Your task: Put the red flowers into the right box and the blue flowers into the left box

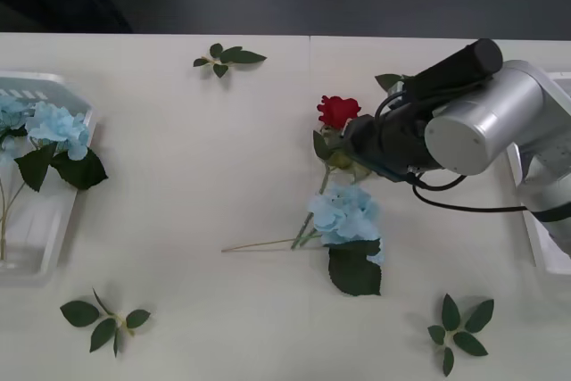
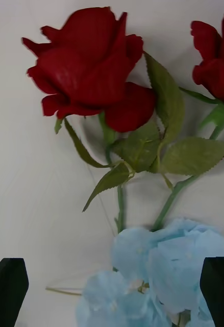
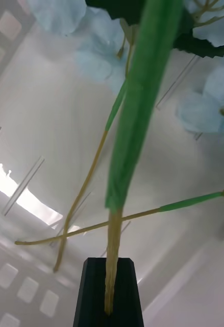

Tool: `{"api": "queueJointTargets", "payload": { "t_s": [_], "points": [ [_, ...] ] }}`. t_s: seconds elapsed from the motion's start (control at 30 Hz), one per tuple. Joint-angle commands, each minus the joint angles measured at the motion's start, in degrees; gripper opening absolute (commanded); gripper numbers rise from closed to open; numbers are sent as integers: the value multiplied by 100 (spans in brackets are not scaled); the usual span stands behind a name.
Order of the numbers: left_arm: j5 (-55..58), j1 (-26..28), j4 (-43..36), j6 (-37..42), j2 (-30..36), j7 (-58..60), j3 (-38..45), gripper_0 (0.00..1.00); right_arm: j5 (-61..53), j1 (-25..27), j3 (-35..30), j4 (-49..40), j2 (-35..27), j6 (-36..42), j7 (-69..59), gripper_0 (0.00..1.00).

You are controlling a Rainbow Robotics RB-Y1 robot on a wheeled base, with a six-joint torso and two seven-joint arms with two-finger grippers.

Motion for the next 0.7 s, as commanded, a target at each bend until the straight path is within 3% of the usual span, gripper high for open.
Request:
{"api": "queueJointTargets", "payload": {
  "t_s": [0.03, 0.17, 0.3, 0.33, 0.37, 0.43, 0.7],
  "points": [
    [-80, -70, 344, -319, 253, -894, 41, 1, 350, -242, 203, 267, 152, -22, -983, 100],
    [-132, -70, 537, -424, 253, -1272, 41, 2, 491, -242, 238, 460, 222, 101, -1186, 100],
    [-124, -61, 599, -433, 253, -1456, 32, 8, 500, -242, 308, 601, 240, 189, -1317, 100],
    [-97, -70, 590, -433, 253, -1465, 32, 27, 579, -234, 308, 627, 258, 189, -1432, 100],
    [-45, -70, 590, -433, 253, -1474, 32, 66, 667, -234, 335, 653, 275, 198, -1528, 100],
    [43, -70, 564, -433, 253, -1483, 32, 97, 772, -234, 370, 724, 310, 207, -1625, 100],
    [782, -70, 98, -37, 305, -1491, 32, 100, 974, -234, 440, 1075, 416, 137, -1678, 100]
  ]
}}
